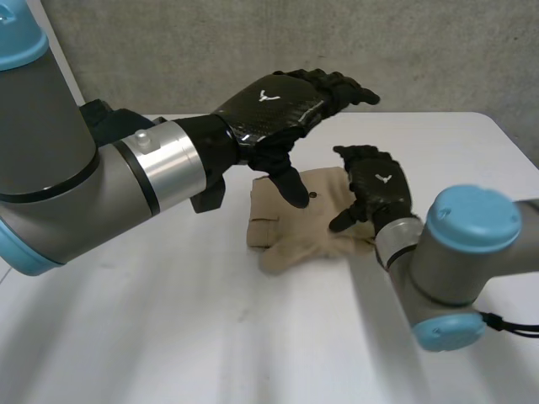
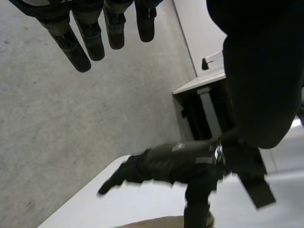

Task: Fold the laundry.

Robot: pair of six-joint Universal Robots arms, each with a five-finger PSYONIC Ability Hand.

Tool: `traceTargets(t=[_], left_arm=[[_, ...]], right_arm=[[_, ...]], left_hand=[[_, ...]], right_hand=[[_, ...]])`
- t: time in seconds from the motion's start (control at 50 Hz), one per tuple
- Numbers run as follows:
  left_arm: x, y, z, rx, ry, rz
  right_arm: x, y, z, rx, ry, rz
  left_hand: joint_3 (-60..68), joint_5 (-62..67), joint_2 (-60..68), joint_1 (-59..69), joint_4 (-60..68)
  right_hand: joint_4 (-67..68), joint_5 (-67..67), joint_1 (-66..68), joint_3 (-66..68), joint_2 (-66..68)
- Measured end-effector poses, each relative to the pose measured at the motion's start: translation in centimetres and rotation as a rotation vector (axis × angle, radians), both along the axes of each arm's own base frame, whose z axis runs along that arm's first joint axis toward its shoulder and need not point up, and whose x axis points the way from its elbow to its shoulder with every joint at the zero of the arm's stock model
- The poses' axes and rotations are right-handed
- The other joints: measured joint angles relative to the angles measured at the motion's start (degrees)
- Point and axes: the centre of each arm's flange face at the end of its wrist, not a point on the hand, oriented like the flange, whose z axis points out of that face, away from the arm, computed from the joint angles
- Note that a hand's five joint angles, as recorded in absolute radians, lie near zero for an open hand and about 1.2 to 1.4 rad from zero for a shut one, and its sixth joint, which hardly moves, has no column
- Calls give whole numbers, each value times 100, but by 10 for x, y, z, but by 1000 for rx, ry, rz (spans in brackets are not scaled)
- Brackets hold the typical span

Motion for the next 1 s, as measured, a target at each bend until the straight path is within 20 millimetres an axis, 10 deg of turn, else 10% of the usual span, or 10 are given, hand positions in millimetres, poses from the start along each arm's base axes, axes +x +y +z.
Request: traceTargets(t=[0.46, 0.56, 0.64, 0.84, 1.0], left_arm=[[4, -11, -1, 14, -8, 71], [4, -14, -3, 18, -11, 75], [5, -15, -4, 20, -12, 77], [7, -19, -3, 18, -6, 85], [8, -22, -3, 17, -5, 93]], right_arm=[[-28, -19, -54, 299, 33, 50], [-27, -32, -60, 241, 64, 28], [-27, -46, -57, 182, 65, -7], [-35, -120, -18, -104, -40, -136], [-85, -208, -23, -168, -58, -366]], left_hand=[[0, 0, 0, 0, 0], [0, 0, 0, 0, 0], [0, 0, 0, 0, 0], [0, 0, 0, 0, 0], [0, 0, 0, 0, 0]], right_hand=[[56, 72, 109, 119, 119], [4443, 3901, 3979, 4310, 4493], [5532, 4655, 4768, 5081, 5245], [5601, 5070, 5009, 5092, 5266], [5672, 5072, 5009, 5217, 5375]])
